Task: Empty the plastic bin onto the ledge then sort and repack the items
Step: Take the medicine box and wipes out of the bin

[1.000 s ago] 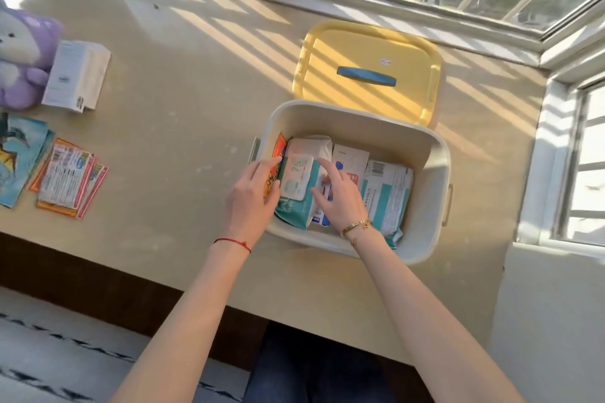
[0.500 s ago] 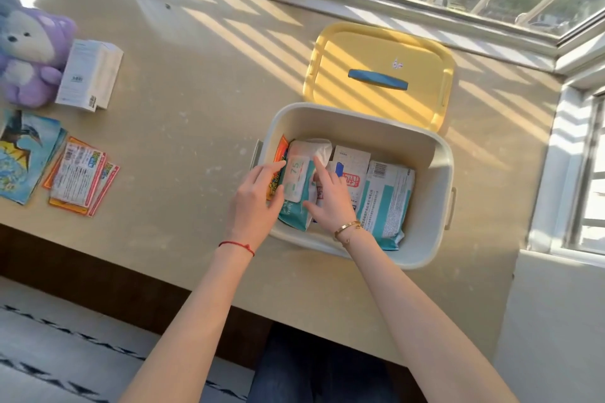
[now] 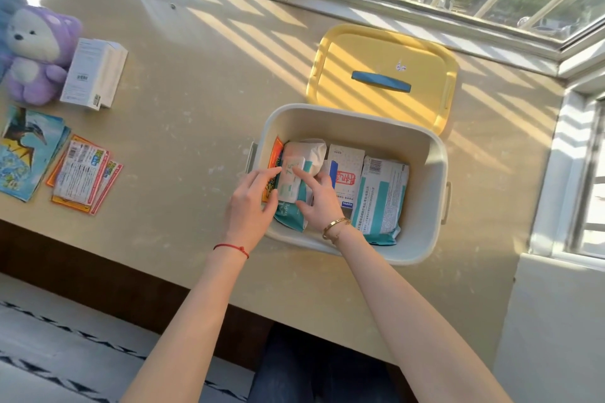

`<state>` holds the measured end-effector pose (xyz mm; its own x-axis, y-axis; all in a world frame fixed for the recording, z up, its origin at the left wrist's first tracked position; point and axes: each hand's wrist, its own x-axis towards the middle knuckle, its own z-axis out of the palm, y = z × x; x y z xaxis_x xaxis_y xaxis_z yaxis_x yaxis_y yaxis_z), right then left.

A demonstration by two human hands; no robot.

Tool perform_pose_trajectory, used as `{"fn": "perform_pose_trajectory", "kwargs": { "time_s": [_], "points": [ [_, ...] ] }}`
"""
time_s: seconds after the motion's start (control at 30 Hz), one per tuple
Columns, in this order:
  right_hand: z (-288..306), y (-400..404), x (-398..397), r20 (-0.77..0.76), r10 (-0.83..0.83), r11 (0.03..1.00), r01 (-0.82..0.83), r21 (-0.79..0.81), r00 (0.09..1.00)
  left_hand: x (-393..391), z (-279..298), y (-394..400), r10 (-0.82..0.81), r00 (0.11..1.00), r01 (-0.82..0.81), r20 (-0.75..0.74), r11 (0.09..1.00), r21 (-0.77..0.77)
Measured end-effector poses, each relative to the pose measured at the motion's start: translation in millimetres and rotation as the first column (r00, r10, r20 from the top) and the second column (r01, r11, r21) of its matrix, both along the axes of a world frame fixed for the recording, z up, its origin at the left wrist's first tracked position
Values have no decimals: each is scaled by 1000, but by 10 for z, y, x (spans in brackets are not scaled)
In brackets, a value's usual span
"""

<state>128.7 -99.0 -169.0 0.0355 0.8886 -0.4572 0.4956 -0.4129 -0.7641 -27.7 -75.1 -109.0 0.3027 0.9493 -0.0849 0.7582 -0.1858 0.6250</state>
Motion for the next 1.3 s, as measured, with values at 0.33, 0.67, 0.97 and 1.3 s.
{"fn": "perform_pose_trajectory", "kwargs": {
  "time_s": [0.33, 0.67, 0.97, 1.3],
  "points": [
    [282, -380, 633, -252, -187, 981, 194, 3, 950, 136, -31, 48, -64, 997, 63, -32, 998, -30],
    [658, -941, 1433, -509, -452, 870, 488, -71, 732, 524, -376, 150, -184, 968, 91, -169, 891, -445],
    [638, -966, 1432, -552, -453, 859, 507, -63, 700, 578, -662, 165, -66, 965, -87, -253, 831, -550],
    [679, -1001, 1444, -536, -468, 856, 512, -76, 703, 627, -588, 142, 20, 999, 1, 27, 781, -624]
  ]
}}
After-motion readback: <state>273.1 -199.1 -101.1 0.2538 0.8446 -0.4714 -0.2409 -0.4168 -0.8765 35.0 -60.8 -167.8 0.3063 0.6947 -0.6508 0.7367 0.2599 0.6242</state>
